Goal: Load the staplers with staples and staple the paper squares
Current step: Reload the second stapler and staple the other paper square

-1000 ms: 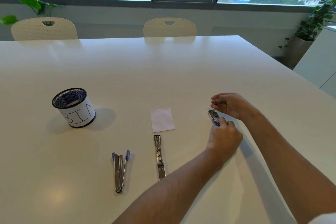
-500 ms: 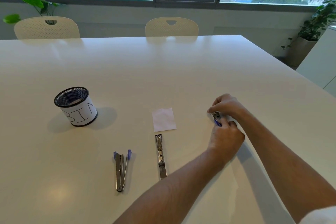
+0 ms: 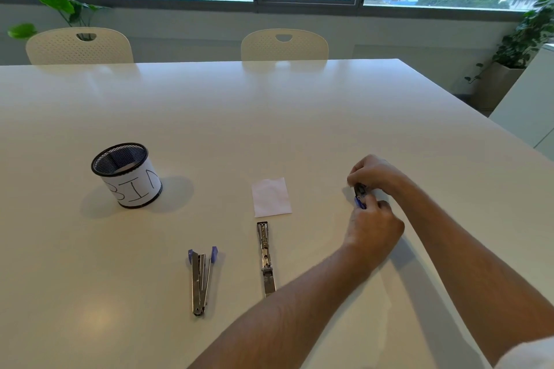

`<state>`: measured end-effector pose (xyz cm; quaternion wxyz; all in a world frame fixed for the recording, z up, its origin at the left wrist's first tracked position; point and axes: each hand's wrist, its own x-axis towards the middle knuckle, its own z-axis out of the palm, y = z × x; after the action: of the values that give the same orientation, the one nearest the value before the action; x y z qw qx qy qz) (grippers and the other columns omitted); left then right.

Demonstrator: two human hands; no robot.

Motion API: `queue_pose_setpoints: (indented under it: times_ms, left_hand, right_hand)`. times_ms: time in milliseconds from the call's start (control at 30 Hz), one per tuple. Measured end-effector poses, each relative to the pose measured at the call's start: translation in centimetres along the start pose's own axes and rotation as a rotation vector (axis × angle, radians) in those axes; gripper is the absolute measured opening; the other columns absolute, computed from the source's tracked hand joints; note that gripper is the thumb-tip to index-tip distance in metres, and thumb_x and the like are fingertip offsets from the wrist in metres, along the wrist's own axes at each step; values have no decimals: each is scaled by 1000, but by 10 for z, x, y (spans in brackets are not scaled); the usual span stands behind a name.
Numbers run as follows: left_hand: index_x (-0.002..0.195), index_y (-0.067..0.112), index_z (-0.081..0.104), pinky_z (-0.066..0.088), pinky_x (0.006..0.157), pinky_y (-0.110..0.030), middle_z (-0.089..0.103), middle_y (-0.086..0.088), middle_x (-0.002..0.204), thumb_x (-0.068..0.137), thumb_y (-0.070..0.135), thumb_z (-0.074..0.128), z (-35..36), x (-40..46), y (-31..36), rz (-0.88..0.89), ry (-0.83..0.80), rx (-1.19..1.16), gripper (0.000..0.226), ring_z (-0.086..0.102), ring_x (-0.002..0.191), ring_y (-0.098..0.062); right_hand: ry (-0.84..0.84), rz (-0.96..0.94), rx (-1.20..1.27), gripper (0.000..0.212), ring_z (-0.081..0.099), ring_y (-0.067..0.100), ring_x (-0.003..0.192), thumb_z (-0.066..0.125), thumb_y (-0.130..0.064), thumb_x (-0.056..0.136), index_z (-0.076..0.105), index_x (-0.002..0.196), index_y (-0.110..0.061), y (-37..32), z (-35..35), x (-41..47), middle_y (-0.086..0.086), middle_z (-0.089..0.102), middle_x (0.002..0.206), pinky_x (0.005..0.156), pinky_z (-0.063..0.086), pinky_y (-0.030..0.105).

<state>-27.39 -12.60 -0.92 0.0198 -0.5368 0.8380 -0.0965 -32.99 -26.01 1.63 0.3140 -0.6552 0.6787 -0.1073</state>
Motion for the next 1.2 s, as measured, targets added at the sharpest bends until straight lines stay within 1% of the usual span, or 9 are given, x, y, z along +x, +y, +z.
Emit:
queue_pose_setpoints:
  times_ms: [67, 167, 267, 333, 433, 633, 767, 1067, 1200]
  left_hand:
    - [111, -2, 63, 58, 73, -45, 61, -24, 107, 78, 16, 74, 0, 0, 0, 8, 6, 3, 39, 54, 107, -45]
    - [114, -2, 62, 58, 73, -43, 60, -23, 107, 79, 16, 73, 0, 0, 0, 12, 14, 6, 41, 55, 105, -44]
    - [114, -1, 62, 58, 72, -42, 61, -23, 106, 80, 14, 70, 0, 0, 0, 8, 23, 5, 37, 55, 105, -44]
    - [114, -2, 62, 57, 72, -43, 62, -23, 107, 81, 14, 70, -1, 0, 0, 7, 27, 11, 37, 56, 105, -45]
    - [114, -2, 62, 57, 71, -42, 62, -24, 108, 81, 15, 70, 0, 0, 0, 5, 28, 20, 38, 56, 104, -45]
    - [111, -1, 64, 58, 69, -41, 64, -23, 106, 78, 20, 74, 2, 0, -1, -8, 9, 27, 40, 59, 100, -43]
    - [109, 0, 65, 58, 67, -41, 65, -23, 104, 78, 19, 73, 2, 1, 0, -17, 8, 28, 38, 59, 99, -44]
    - [102, 2, 69, 57, 62, -38, 66, -19, 97, 72, 19, 76, 2, -1, -1, -27, -12, 23, 36, 60, 95, -41]
    - [107, 1, 67, 58, 64, -40, 66, -21, 101, 74, 18, 75, 2, 0, -1, -31, 7, 23, 38, 60, 98, -43]
  right_hand:
    - [-10, -3, -4, 17, 56, 18, 66, 68, -12, 71, 73, 81, 1, 0, -1, 0, 10, 66, 73, 63, 51, 32]
    - [-35, -14, 18, 5, 62, 19, 69, 70, -9, 74, 74, 71, -8, -2, -5, -2, 10, 69, 74, 68, 55, 32]
    - [-57, -15, 63, 5, 64, 18, 70, 73, -10, 77, 74, 73, -9, 1, -8, -3, 8, 70, 75, 70, 57, 30]
    - [-54, -7, 94, 6, 63, 16, 67, 75, -12, 79, 74, 74, -8, 4, -10, -4, 7, 70, 73, 66, 56, 28]
    - [-70, -11, 104, 8, 62, 14, 64, 74, -9, 81, 74, 73, -9, 6, -11, -6, 6, 70, 73, 60, 52, 23]
    - [-74, 7, 79, 8, 65, 15, 71, 75, -9, 81, 74, 73, -9, 3, -11, -8, 7, 71, 78, 61, 55, 23]
    - [-89, 33, 53, 7, 67, 16, 72, 76, -9, 80, 73, 73, -9, 2, -12, -10, 7, 72, 79, 54, 52, 21]
    - [-123, 24, 36, 7, 67, 15, 66, 78, -8, 78, 75, 71, -7, 2, -13, -13, 8, 73, 74, 56, 53, 22]
    - [-161, 20, 17, 5, 66, 16, 68, 76, -5, 78, 76, 73, -5, 4, -15, -15, 8, 72, 72, 62, 55, 25]
